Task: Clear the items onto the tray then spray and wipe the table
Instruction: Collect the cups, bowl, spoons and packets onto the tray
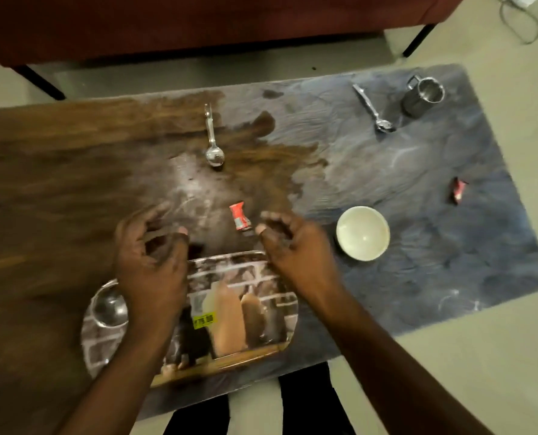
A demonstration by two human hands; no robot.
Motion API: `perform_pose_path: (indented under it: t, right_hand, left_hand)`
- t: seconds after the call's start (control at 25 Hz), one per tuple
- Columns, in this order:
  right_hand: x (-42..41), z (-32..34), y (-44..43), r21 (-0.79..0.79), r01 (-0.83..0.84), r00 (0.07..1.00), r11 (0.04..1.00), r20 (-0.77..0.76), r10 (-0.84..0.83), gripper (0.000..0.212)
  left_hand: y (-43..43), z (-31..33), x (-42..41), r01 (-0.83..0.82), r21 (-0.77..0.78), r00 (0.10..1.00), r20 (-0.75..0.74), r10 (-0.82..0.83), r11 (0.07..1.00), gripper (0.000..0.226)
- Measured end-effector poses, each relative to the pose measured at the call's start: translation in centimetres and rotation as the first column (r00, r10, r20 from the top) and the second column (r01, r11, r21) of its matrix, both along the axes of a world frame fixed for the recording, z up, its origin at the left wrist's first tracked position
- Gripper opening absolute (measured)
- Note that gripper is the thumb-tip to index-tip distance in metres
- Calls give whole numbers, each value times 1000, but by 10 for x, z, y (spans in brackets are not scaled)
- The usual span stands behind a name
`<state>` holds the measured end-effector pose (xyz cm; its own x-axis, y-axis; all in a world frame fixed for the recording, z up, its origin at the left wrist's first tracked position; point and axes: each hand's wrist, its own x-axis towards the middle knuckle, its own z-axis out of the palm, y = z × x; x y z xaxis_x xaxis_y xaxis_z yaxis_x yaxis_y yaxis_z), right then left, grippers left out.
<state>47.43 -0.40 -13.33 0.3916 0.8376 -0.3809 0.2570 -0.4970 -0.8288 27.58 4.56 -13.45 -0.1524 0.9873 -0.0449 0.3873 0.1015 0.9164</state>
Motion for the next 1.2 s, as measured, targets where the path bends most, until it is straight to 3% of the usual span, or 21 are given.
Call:
perform_pose_path:
  t: [0.12,0.32,0.52,0.64,0.92,1.2]
  right_hand:
    - [118,15,14,65,-33,979,997,203,19,30]
    - [292,26,40,80,24,911,996,408,-55,32]
    - [401,1,81,28,155,914,988,375,-154,68]
    - [430,-25,111,-21,172,911,985,383,-151,90]
    - [433,-62,158,13,167,881,986,448,-155,78]
    - [387,-39,148,95,93,861,991,492,-128,75]
  left_hand:
    - [12,-2,96,99,-101,988,131,-85,990,38]
    - [29,-15,235,242,-209,964,163,-210,948,37]
    - [71,-24,350,364,-212,929,145,-339,907,35]
    - [89,-29,390,423,-200,903,177,-392,884,32]
    - [98,-31,403,400,-203,910,207,-360,894,29]
    - [98,-18,358,325,-203,931,242,-275,924,30]
